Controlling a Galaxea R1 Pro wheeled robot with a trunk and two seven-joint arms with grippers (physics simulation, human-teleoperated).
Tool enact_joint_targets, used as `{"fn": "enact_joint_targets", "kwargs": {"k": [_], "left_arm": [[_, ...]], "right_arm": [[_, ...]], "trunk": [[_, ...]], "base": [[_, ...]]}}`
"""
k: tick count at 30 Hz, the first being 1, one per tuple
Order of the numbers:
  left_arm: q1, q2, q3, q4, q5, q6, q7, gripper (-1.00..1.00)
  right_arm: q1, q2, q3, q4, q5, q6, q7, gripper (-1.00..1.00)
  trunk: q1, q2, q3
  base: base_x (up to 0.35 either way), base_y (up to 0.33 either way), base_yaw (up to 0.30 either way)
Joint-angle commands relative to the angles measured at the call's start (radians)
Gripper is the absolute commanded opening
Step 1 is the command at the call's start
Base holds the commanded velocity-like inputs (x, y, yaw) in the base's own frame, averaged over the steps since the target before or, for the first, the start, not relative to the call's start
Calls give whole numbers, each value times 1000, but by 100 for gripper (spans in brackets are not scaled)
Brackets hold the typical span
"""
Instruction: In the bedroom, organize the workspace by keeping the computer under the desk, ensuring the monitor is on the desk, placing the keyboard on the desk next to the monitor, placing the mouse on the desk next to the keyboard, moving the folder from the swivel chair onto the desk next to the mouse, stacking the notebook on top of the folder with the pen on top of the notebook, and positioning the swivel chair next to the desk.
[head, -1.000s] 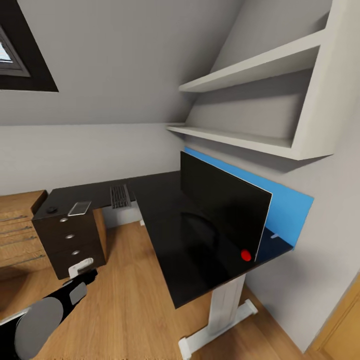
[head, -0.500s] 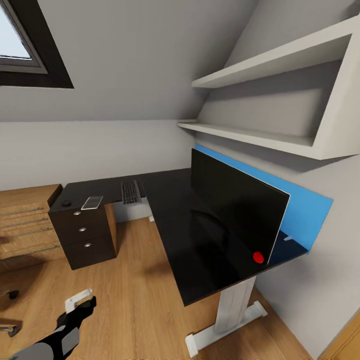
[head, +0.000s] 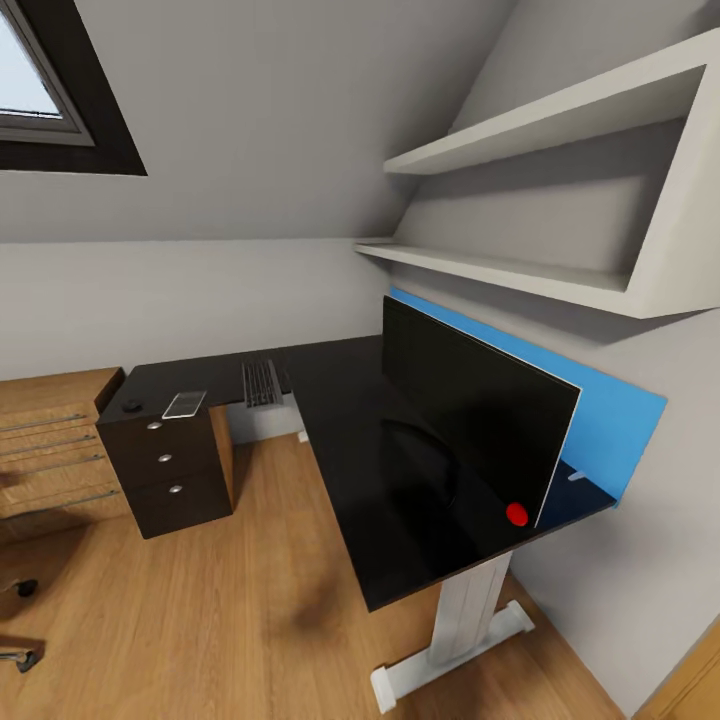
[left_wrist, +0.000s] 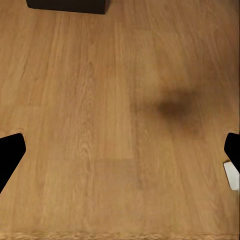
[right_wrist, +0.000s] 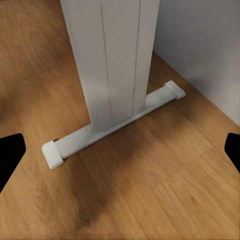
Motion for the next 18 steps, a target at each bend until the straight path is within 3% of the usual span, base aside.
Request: {"fn": "enact_joint_targets", "kwargs": {"k": [1,7,18], "left_arm": [[3,-1,8,1,3,-2,-10,100],[19,-8,8,1,4,4,-12,100],[33,-21,9,1,5,46,-8,100]], "right_arm": [[-1,0,1,2,-5,-4,1,100],[-1,2,1,2,-5,-5,-1,100],[-1,3,1,2,-5,0,0,100]], "trunk": [[0,-1,-1],[0,-1,-2],[0,-1,-9]], "base": [[0,0,38],[-29,-15,148],[-225,-150,242]]}}
